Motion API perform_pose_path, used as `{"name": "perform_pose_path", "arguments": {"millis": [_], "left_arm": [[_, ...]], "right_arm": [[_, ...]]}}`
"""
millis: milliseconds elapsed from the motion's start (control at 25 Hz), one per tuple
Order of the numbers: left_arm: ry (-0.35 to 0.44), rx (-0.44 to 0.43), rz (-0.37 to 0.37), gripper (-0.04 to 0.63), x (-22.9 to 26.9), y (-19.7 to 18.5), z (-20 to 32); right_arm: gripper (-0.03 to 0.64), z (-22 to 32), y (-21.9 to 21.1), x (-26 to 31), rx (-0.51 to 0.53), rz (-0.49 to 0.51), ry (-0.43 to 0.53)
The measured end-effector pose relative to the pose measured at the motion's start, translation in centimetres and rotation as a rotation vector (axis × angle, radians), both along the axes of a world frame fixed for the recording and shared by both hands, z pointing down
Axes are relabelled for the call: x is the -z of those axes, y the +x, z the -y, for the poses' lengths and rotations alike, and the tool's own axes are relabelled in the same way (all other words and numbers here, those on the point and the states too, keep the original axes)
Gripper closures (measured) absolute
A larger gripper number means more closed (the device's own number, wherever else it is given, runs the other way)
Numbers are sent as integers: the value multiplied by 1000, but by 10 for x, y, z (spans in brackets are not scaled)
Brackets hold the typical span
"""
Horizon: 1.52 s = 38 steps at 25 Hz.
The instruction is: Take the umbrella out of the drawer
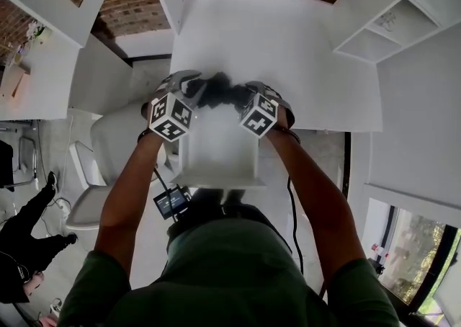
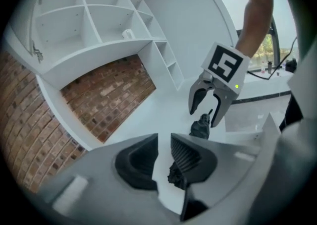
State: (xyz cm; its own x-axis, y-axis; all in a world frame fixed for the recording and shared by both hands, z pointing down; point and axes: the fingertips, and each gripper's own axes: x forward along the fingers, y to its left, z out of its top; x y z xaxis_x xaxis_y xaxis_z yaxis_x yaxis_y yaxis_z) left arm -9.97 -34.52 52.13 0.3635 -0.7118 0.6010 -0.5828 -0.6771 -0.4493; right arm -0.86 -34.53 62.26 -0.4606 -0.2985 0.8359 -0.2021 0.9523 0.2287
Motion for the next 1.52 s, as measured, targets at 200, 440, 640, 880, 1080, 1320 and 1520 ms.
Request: {"name": "perform_pose_path", "arguments": {"millis": [200,440,640,880,1080,1320,1520], "left_arm": [[84,57,-127,577,54,1,-10],[207,115,-279,592,132,-4,-33],[296,142,-402,592,187,-10,-59],[389,139,-489,592,245,-5,-98],[452,126,-526,592,282,2,-132],[494,129,-550,592,304,5,-168],[509,127,-563,592,311,9,-191]], "right_arm": [[390,0,0,70,-77,206,78],[611,-16,5,198,-146,538,215],[611,-46,14,283,-141,719,263],[611,-84,29,348,-116,825,285],[612,-116,40,377,-91,849,298],[611,-147,52,399,-75,864,306],[612,-167,58,409,-59,862,317]]}}
